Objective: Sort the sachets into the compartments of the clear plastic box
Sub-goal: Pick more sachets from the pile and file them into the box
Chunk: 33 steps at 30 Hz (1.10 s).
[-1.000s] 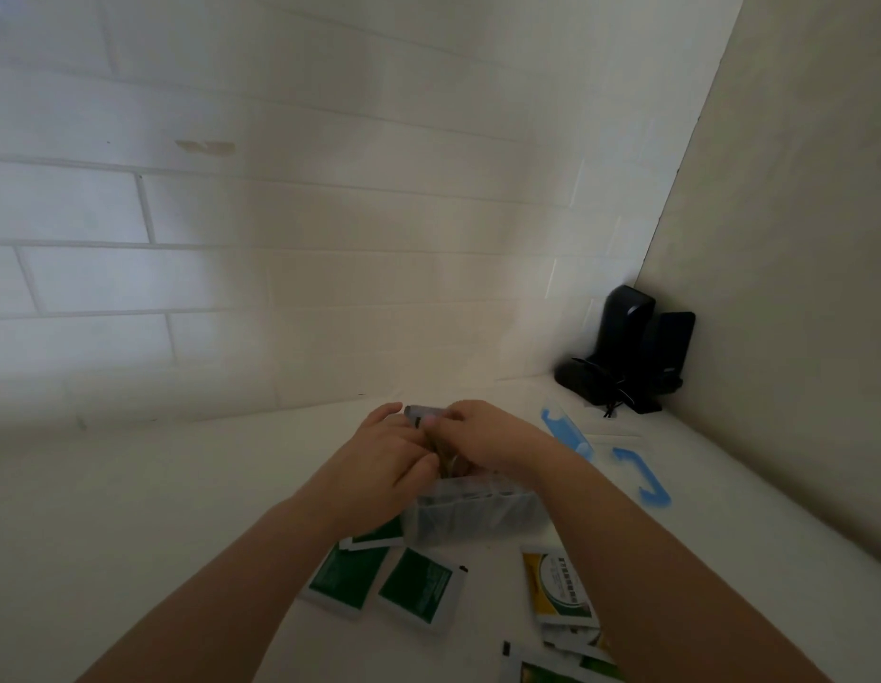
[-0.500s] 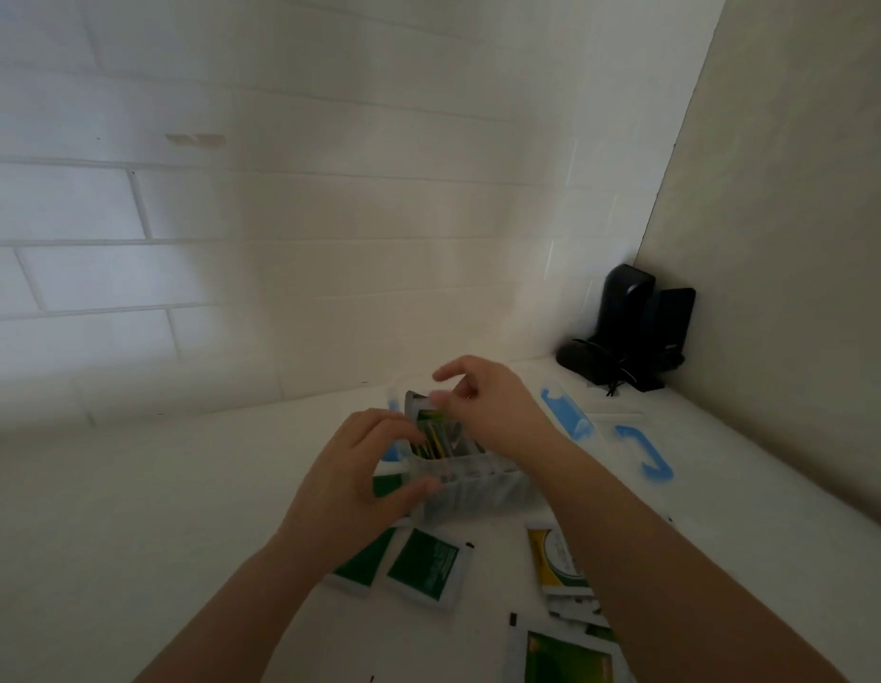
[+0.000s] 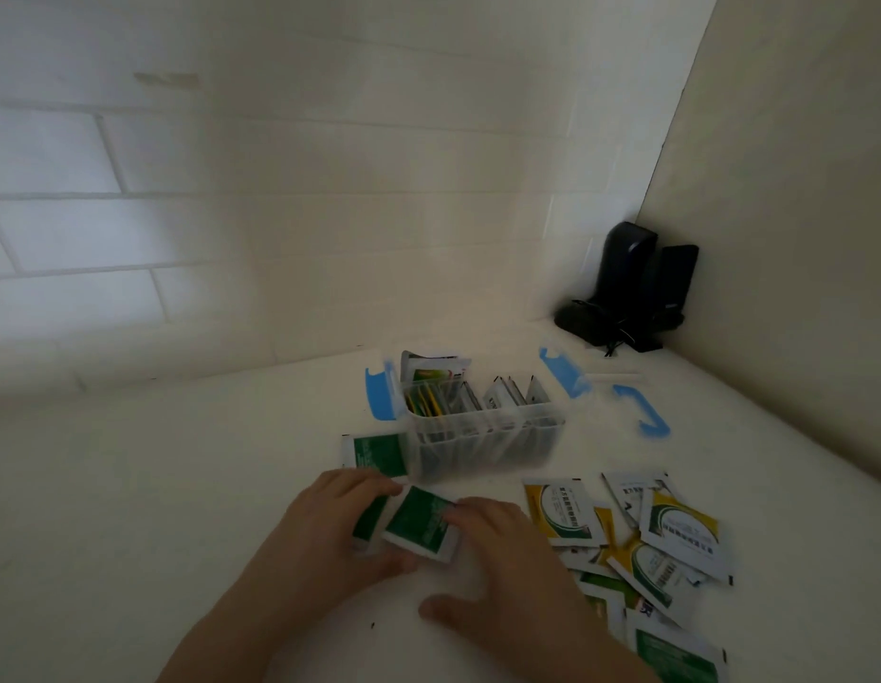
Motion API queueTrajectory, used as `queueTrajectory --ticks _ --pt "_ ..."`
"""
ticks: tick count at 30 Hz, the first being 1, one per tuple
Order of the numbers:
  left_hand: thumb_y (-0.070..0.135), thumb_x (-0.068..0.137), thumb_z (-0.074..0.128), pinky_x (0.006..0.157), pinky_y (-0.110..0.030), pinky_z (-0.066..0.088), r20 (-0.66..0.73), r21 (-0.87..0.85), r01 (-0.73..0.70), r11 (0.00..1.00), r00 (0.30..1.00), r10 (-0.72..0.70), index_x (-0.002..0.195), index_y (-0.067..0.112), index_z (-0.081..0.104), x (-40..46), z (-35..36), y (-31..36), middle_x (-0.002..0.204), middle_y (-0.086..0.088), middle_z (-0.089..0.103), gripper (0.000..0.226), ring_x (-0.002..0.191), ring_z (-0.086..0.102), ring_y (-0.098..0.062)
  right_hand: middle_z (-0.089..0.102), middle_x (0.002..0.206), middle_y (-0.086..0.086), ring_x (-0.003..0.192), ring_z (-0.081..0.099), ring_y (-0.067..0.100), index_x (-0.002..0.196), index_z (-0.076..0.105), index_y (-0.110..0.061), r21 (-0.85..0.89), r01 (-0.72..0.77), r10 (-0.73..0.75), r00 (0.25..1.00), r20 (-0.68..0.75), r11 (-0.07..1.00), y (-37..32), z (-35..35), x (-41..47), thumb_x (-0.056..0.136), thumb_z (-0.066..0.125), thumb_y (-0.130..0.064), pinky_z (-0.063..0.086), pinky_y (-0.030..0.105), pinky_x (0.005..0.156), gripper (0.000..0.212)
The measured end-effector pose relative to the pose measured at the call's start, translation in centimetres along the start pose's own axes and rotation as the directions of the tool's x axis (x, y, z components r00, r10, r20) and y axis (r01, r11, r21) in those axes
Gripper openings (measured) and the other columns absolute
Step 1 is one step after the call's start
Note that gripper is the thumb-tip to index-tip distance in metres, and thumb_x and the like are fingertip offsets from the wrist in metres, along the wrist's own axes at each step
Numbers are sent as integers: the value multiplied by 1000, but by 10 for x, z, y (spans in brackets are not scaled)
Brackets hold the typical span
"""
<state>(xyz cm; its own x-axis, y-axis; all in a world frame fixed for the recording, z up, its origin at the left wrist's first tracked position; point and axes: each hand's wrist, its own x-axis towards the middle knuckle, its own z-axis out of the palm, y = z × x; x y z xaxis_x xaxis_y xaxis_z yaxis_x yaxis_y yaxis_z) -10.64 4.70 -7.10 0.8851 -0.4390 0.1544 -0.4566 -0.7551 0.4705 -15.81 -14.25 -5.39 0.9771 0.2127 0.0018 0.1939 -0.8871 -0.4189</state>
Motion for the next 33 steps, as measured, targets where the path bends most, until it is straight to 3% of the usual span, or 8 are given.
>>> queueTrajectory --ticks 4,7,11,15,18,21,25,33 --pt "87 41 44 100 -10 16 62 4 12 1000 998 -12 128 41 38 -2 0 -7 123 29 22 98 116 18 7 67 103 -14 90 61 8 97 65 -34 -180 107 -127 986 -108 978 -1 11 6 78 44 -45 50 25 76 31" --pt "49 69 68 97 -10 24 -36 -15 23 1000 999 -24 123 32 48 -1 1 -5 122 24 32 60 114 33 2 66 59 -14 53 55 4 61 66 -29 -224 96 -142 970 -197 970 -4 9 7 76 37 -36 43 18 50 33" --pt "28 83 60 94 -23 44 -111 89 28 996 994 -18 100 26 63 -1 -6 1 113 10 61 18 102 55 -9 64 80 -7 74 55 4 80 59 -27 255 20 52 961 -271 967 0 -6 0 90 47 -29 43 16 66 16" --pt "78 61 38 106 -21 28 71 126 -4 992 997 -5 122 38 45 -2 -1 13 137 20 37 73 128 33 -4 67 73 11 70 65 18 72 51 -27 620 -38 252 931 -262 783 18 -16 0 89 51 -21 51 21 57 18" --pt "79 60 30 106 -22 28 33 146 35 989 999 -40 132 36 35 1 7 21 140 18 36 83 129 31 -6 72 76 0 69 67 4 82 57 -23 722 -50 299 928 -221 690 23 -12 1 89 53 -22 51 10 55 9" --pt "57 79 33 77 -20 50 -82 229 -62 972 993 83 105 33 61 5 13 19 106 16 67 45 93 61 -6 72 73 -3 66 67 0 79 58 -25 736 -45 287 936 -206 676 22 -12 1 90 53 -22 52 11 57 12" --pt "42 82 34 53 -13 45 -176 221 -87 971 976 127 73 30 65 2 11 16 67 16 67 34 62 60 -2 66 66 -12 60 62 -10 76 58 -30 723 -53 274 942 -192 689 18 -15 -1 91 50 -23 46 4 51 18" --pt "27 90 52 46 -10 41 -326 -496 93 863 901 -285 77 20 58 2 -1 26 74 6 66 16 54 58 -5 68 59 -9 53 63 -1 85 61 -29 791 -75 252 962 -103 608 21 -13 1 92 47 -26 47 11 45 15"
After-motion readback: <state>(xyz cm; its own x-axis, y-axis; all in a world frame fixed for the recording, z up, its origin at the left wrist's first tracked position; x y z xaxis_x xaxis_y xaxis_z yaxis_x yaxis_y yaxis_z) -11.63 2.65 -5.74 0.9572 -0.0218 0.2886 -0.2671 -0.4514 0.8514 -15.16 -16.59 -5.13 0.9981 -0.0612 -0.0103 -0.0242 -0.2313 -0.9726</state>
